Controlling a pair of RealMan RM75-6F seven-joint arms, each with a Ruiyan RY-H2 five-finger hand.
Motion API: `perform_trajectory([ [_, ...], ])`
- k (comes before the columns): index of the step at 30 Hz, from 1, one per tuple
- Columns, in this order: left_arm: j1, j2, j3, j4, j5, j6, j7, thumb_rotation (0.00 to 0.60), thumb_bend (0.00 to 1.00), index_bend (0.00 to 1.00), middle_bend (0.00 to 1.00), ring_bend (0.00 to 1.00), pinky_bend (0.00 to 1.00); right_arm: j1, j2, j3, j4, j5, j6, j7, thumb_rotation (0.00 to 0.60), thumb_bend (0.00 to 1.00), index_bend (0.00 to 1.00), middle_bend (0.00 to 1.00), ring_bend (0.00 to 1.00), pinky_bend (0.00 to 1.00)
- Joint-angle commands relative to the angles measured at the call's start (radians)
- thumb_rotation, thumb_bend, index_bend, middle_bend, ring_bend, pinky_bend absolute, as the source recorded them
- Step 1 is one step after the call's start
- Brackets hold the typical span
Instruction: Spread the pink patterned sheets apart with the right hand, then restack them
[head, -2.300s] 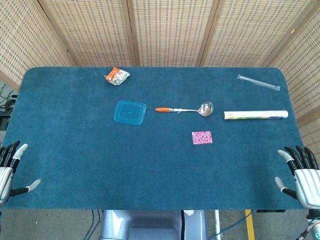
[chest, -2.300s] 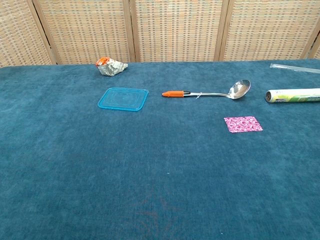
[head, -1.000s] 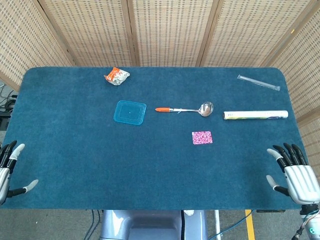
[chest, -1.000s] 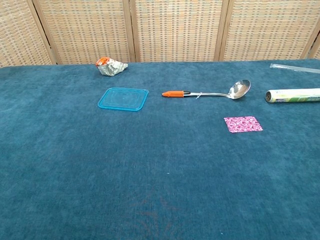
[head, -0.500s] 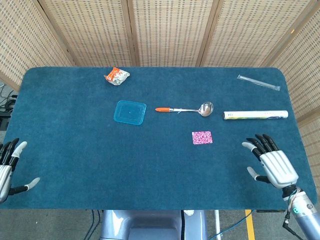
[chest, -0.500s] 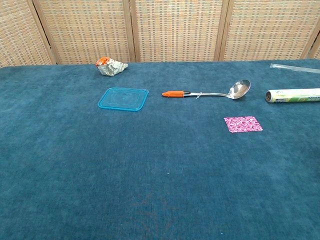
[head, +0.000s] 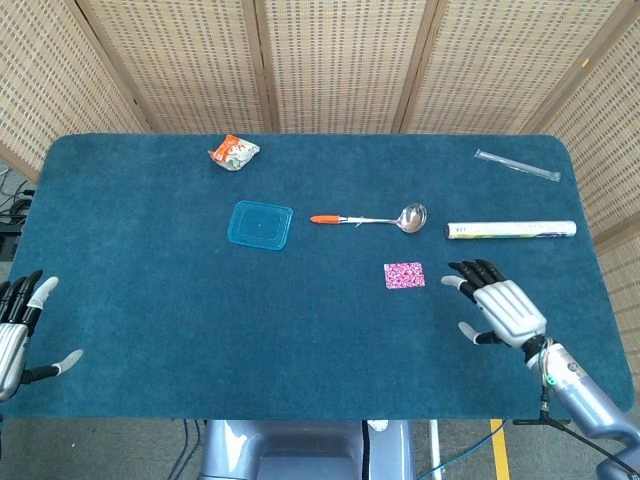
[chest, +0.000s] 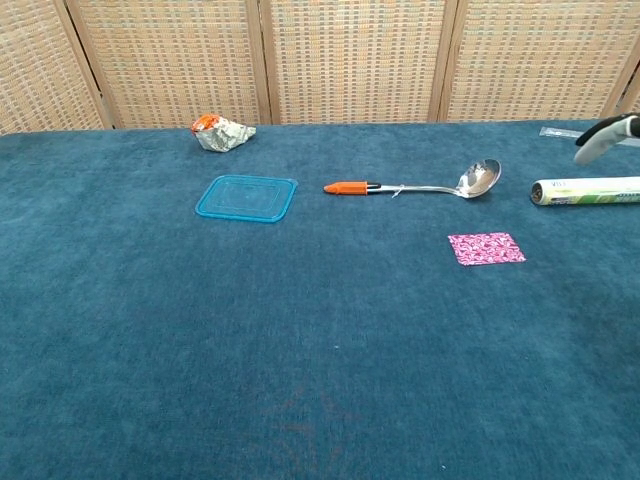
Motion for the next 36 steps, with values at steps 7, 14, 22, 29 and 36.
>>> perform_trajectory([
  [7, -0.014, 0.007, -0.011, -0.009, -0.008, -0.009, 0.003, 0.472, 0.0, 0.07, 0.0, 0.0, 0.0, 0.11, -0.076, 0.015, 0.083, 0.058, -0.133, 0.011, 0.598, 0.4, 0.17, 0.07, 0.0, 0.0],
  [14, -0.02, 0.014, -0.019, -0.02, -0.019, -0.01, 0.008, 0.472, 0.0, 0.07, 0.0, 0.0, 0.0, 0.164, -0.131, 0.008, 0.138, 0.081, -0.193, 0.013, 0.565, 0.4, 0.17, 0.08, 0.0, 0.0],
  [22, -0.031, 0.012, -0.021, -0.02, -0.035, -0.029, 0.014, 0.471, 0.0, 0.07, 0.0, 0.0, 0.0, 0.215, -0.183, 0.004, 0.201, 0.112, -0.254, 0.017, 0.541, 0.36, 0.17, 0.09, 0.0, 0.0],
  [29, -0.035, 0.007, -0.02, -0.015, -0.045, -0.037, 0.016, 0.47, 0.0, 0.07, 0.0, 0.0, 0.0, 0.231, -0.221, -0.006, 0.238, 0.131, -0.258, 0.004, 0.504, 0.0, 0.14, 0.09, 0.0, 0.0],
  [36, -0.035, 0.007, -0.018, -0.013, -0.051, -0.038, 0.013, 0.47, 0.0, 0.07, 0.0, 0.0, 0.0, 0.241, -0.233, -0.011, 0.25, 0.164, -0.271, 0.003, 0.502, 0.0, 0.09, 0.02, 0.0, 0.0],
])
